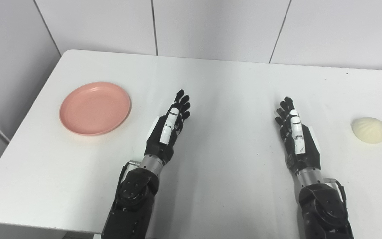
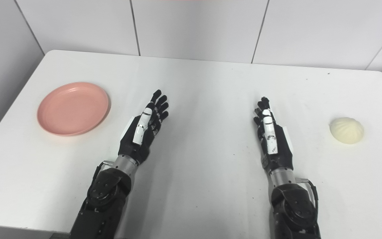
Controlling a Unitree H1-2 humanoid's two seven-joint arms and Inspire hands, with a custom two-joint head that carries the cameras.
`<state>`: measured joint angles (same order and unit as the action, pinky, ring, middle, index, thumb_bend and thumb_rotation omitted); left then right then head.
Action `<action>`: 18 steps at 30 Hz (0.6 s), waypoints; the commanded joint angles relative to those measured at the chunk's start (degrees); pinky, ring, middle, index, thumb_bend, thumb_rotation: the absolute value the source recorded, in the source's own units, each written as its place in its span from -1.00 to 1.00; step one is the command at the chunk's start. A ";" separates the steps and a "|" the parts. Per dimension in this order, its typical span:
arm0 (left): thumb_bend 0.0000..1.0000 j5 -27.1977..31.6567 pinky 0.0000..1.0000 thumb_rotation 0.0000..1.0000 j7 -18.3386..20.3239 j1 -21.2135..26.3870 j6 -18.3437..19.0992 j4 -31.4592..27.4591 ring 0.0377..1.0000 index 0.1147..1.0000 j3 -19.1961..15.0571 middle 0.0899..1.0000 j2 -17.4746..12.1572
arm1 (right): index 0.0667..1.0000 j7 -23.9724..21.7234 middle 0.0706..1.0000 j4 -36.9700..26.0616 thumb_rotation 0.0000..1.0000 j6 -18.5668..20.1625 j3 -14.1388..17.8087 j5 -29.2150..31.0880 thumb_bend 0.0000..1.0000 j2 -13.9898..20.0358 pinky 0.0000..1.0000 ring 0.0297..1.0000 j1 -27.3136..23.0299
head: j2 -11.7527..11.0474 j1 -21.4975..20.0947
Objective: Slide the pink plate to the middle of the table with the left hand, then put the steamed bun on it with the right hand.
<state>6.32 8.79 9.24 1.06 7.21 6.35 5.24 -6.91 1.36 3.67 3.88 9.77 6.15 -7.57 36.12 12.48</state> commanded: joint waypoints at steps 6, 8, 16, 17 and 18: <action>-0.32 -1.37 1.00 1.00 -1.36 -2.32 3.98 3.85 1.00 1.00 0.50 1.00 0.49 | 1.00 0.73 1.00 -0.28 1.00 3.11 0.53 -0.31 -0.81 0.84 1.00 1.00 0.90 | -0.30 0.38; -0.32 -1.47 1.00 1.00 -1.34 -2.28 3.58 4.11 1.00 1.00 0.50 1.00 0.54 | 1.00 0.43 1.00 0.12 1.00 2.66 0.58 -0.03 -0.81 0.96 1.00 1.00 0.86 | -0.56 0.66; -0.31 -1.67 1.00 1.00 -1.36 -1.67 1.74 3.49 1.00 1.00 0.34 1.00 0.64 | 1.00 0.16 1.00 0.70 1.00 2.70 0.65 0.60 -0.82 1.22 1.00 1.00 0.56 | -0.96 2.14; -0.33 -1.86 1.00 1.00 -1.48 -1.58 1.86 2.95 1.00 1.00 0.35 1.00 0.70 | 1.00 0.15 1.00 0.76 1.00 2.76 0.67 0.69 -0.82 1.27 1.00 1.00 0.52 | -0.97 2.23; -0.34 -2.15 1.00 1.00 -1.57 -1.35 1.59 2.34 1.00 1.00 0.39 1.00 0.71 | 1.00 0.04 1.00 0.81 1.00 2.76 0.70 0.85 -0.82 1.38 1.00 1.00 0.48 | -0.98 2.72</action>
<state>5.08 8.08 9.74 0.11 7.96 6.42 5.96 -7.02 1.21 4.12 3.89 10.70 6.55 -7.55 35.16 15.20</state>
